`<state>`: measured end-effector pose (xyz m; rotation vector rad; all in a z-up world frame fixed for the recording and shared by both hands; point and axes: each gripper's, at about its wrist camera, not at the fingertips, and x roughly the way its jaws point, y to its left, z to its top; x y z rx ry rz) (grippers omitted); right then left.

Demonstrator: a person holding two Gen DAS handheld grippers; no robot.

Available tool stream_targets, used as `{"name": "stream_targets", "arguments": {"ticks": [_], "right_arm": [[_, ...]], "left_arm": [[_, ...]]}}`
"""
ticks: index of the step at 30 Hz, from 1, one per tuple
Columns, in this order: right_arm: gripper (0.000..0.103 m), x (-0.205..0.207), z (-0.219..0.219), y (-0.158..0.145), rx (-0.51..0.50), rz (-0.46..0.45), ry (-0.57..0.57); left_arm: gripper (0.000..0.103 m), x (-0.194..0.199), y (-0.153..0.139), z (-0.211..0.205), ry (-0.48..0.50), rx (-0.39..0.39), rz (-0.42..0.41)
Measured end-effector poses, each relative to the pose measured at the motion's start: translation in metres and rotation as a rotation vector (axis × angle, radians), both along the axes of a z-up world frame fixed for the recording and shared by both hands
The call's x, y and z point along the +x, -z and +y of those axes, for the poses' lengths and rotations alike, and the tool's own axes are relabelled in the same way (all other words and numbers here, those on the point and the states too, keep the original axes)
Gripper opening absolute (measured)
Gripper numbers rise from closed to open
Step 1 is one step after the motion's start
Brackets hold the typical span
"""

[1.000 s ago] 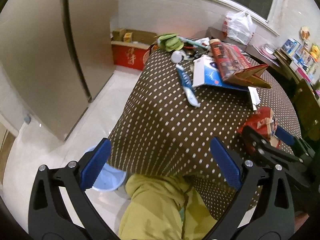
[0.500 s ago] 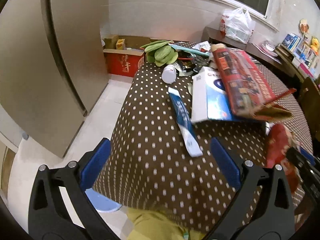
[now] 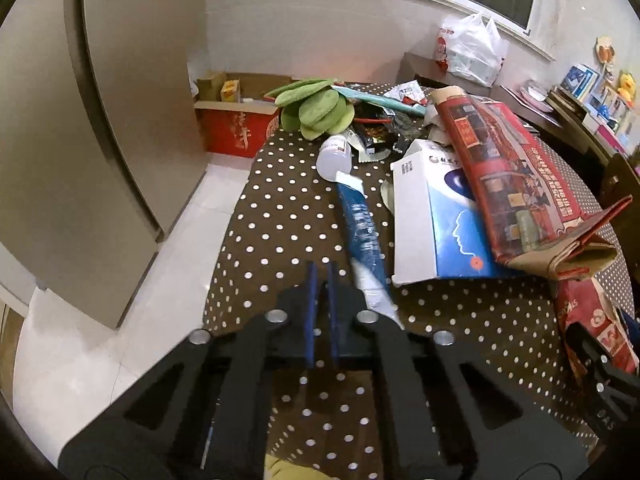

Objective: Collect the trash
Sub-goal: 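Grasp the red-and-brown paper bag with the right gripper while the left gripper grasps the blue toothpaste tube, then lift the paper bag and toothpaste tube and carry both toward the blue bucket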

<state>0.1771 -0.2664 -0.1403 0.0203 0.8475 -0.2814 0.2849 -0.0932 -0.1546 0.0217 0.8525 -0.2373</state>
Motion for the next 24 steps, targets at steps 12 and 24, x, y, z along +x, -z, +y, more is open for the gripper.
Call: {"name": "stream_targets", "arguments": {"ticks": [12, 24], "right_arm": [[0.041, -0.001, -0.011, -0.008, 0.036, -0.015, -0.002], [0.024, 0.016, -0.033, -0.019, 0.088, -0.027, -0.007]], "left_arm": [[0.071, -0.002, -0.016, 0.006, 0.08, -0.057, -0.026], [0.055, 0.053, 0.001, -0.011, -0.018, 0.028, 0.002]]}}
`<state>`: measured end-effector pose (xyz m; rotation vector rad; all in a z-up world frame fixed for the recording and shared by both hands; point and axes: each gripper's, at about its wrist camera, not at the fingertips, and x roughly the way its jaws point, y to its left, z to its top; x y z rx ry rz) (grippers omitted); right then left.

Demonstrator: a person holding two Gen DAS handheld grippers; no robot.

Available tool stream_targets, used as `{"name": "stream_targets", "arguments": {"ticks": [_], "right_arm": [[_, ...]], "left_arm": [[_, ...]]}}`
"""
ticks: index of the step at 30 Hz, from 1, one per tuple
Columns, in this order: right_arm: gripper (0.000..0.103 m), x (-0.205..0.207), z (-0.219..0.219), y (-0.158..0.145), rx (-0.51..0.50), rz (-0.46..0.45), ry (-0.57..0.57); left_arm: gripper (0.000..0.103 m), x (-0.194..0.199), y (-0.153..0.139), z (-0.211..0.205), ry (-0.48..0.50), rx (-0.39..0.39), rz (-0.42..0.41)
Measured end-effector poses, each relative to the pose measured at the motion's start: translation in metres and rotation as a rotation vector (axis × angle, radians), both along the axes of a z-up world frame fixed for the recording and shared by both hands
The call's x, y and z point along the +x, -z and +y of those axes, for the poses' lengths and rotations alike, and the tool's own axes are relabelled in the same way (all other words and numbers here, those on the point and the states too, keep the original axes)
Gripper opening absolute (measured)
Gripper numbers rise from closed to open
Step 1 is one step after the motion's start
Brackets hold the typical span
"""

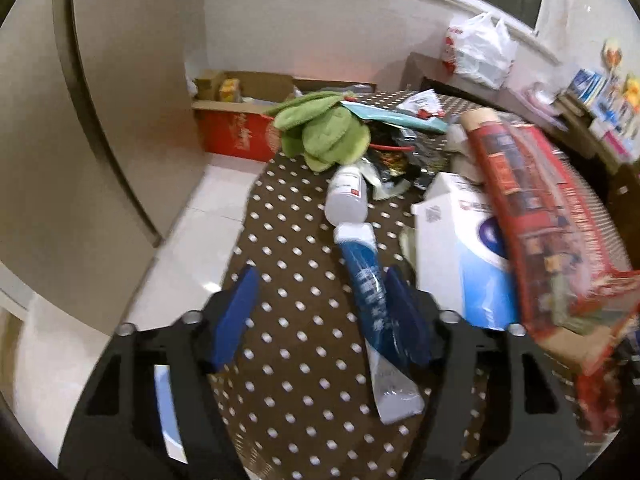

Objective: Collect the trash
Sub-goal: 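Lift the paper bag and toothpaste tube and carry both toward the blue bucket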

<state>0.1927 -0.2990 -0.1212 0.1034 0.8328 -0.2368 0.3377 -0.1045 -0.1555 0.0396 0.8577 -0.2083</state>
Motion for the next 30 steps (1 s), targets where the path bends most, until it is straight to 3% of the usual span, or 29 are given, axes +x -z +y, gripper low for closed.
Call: {"name": "stream_targets", "arguments": {"ticks": [2, 4, 19, 26, 30], "right_arm": [[0.024, 0.0, -0.003, -0.001, 0.005, 0.0, 0.004], [0.024, -0.001, -0.003, -0.001, 0.004, -0.002, 0.013], [0.02, -0.037, 0.004, -0.007, 0.046, -0.034, 0.028], [0.02, -0.051, 0.037, -0.015, 0.062, -0.064, -0.052], [0.02, -0.052, 0.073, -0.02, 0.069, -0.07, -0.151]], "left_arm": [[0.027, 0.002, 0.0, -0.003, -0.029, 0.052, -0.019], [0.016, 0.0, 0.0, -0.003, -0.009, 0.048, -0.019], [0.013, -0.059, -0.007, 0.042, -0.045, 0.03, 0.01], [0.014, -0.101, -0.013, 0.066, -0.057, 0.024, 0.006], [0.013, -0.122, -0.015, 0.084, -0.079, 0.01, 0.001]]}}
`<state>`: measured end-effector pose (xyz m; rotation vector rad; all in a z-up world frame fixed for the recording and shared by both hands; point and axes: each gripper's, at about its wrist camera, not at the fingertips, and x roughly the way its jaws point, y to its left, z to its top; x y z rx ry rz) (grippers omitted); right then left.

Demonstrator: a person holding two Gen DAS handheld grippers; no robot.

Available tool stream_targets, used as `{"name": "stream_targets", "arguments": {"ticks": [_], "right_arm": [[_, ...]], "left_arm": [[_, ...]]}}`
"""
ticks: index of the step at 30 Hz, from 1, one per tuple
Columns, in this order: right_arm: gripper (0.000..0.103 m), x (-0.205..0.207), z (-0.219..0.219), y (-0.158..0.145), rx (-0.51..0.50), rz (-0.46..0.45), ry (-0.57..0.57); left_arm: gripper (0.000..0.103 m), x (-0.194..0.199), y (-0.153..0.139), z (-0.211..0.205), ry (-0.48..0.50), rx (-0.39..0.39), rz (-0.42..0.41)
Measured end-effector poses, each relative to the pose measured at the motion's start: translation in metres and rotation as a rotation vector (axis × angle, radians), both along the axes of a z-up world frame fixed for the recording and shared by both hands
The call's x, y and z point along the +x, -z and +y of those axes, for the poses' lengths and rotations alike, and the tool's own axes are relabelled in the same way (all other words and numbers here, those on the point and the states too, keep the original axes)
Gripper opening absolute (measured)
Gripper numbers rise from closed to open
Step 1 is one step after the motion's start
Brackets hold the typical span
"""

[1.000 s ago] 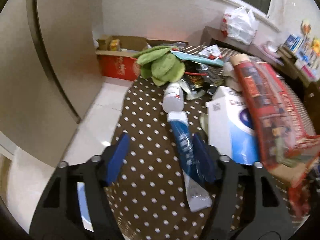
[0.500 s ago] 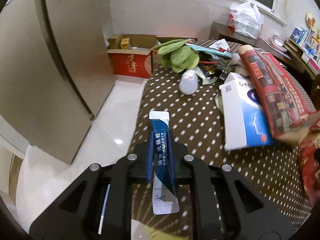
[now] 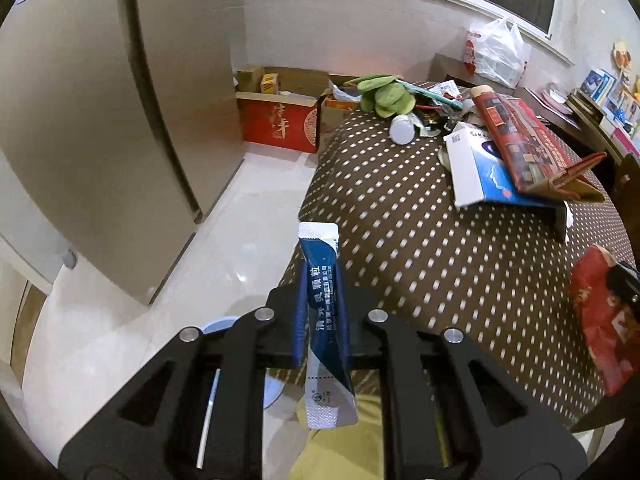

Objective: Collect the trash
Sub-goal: 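Lift the paper bag and toothpaste tube and carry both toward the blue bucket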

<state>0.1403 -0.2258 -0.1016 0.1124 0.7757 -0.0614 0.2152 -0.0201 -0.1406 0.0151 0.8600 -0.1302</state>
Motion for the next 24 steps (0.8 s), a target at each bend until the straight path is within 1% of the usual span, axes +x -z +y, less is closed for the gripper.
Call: {"name": "stream_targets", "arguments": {"ticks": [6, 9, 15, 19, 21, 24], "right_arm": [[0.02, 0.003, 0.056, -0.007, 0.013, -0.008, -0.15], [0.02, 0.006, 0.087, -0.008, 0.002, -0.01, -0.232], [0.02, 0.02, 0.149, -0.009, 0.009, -0.001, -0.386], [0.02, 0.031, 0.178, -0.004, 0.02, 0.029, -0.45], [0.02, 0.038, 0.19, 0.0, 0.01, 0.042, -0.462], [0.02, 0.046, 0.202, 0.006, 0.015, 0.067, -0.472]], "left_arm": [[0.014, -0.023, 0.002, 0.035, -0.057, -0.006, 0.011], [0.014, -0.031, 0.007, 0.056, -0.096, -0.015, 0.029], [0.014, -0.035, 0.015, 0.095, -0.179, 0.002, 0.068], [0.016, -0.031, 0.023, 0.114, -0.209, 0.018, 0.088], [0.019, -0.027, 0.028, 0.123, -0.22, 0.014, 0.11], [0.034, -0.022, 0.037, 0.138, -0.255, 0.011, 0.138]]}}
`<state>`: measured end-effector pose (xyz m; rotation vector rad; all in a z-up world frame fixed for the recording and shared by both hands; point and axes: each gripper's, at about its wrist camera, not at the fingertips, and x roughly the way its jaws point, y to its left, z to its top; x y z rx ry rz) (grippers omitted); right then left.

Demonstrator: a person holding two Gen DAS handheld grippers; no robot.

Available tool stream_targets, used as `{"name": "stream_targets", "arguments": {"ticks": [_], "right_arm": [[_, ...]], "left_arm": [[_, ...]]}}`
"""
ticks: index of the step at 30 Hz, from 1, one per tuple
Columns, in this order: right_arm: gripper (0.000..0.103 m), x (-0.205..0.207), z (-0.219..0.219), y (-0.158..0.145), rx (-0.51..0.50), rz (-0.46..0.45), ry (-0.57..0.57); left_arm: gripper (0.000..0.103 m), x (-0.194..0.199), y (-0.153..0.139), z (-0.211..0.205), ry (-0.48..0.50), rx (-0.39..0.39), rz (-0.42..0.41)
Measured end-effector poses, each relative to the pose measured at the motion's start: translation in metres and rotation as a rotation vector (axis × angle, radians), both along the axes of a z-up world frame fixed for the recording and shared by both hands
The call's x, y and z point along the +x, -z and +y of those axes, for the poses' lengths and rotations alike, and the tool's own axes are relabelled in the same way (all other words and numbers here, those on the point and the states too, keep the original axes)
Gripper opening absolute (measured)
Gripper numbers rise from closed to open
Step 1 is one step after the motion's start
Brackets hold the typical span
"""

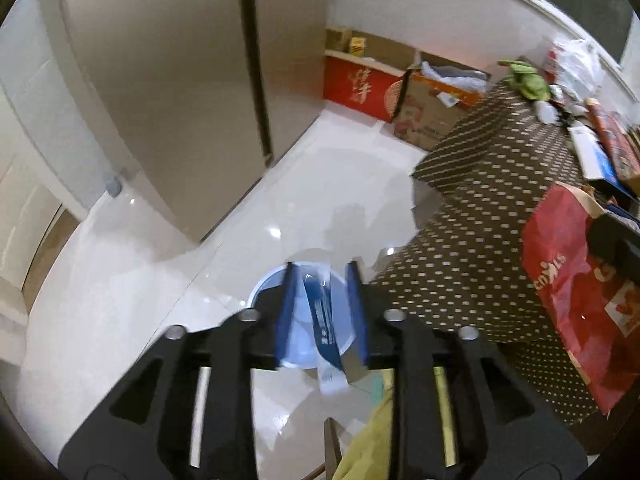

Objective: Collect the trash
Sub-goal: 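Lift the paper bag and toothpaste tube and carry both toward the blue bucket, then open both grippers over the blue bucket to drop the bag and tube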

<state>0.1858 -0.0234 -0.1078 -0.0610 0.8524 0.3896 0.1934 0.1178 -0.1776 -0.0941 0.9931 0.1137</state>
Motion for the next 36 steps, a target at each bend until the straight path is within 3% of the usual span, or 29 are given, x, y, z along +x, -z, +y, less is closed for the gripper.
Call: {"name": "stream_targets", "arguments": {"ticks": [1, 2, 8, 14, 16, 17, 18, 25, 36], "right_arm": [[0.02, 0.0, 0.002, 0.002, 0.0, 0.007, -0.001], [0.02, 0.002, 0.004, 0.004, -0.003, 0.014, -0.001], [0.02, 0.015, 0.022, 0.03, -0.033, 0.083, -0.035], [0.023, 0.029, 0.075, 0.057, -0.052, 0.147, -0.158], [0.035, 0.035, 0.088, 0.062, -0.032, 0.145, -0.206], [0.064, 0.037, 0.093, 0.065, -0.031, 0.151, -0.203], [0.08, 0.038, 0.097, 0.067, -0.034, 0.147, -0.188], [0.08, 0.032, 0.106, 0.078, -0.073, 0.159, -0.183], [0.08, 0.005, 0.073, 0.05, -0.042, 0.104, -0.16]], "left_arm": [[0.046, 0.0, 0.001, 0.004, -0.009, -0.004, 0.002], [0.049, 0.0, 0.002, 0.006, -0.013, -0.009, -0.001], [0.049, -0.007, 0.005, 0.031, -0.073, -0.011, 0.005], [0.049, -0.022, 0.009, 0.06, -0.144, 0.002, 0.017], [0.049, -0.026, 0.007, 0.068, -0.168, 0.002, 0.018], [0.049, -0.03, 0.006, 0.073, -0.184, 0.002, 0.015], [0.049, -0.033, 0.005, 0.077, -0.194, 0.003, 0.012], [0.049, -0.051, 0.007, 0.095, -0.247, 0.002, 0.017], [0.049, -0.053, 0.001, 0.077, -0.207, 0.0, -0.005]]}}
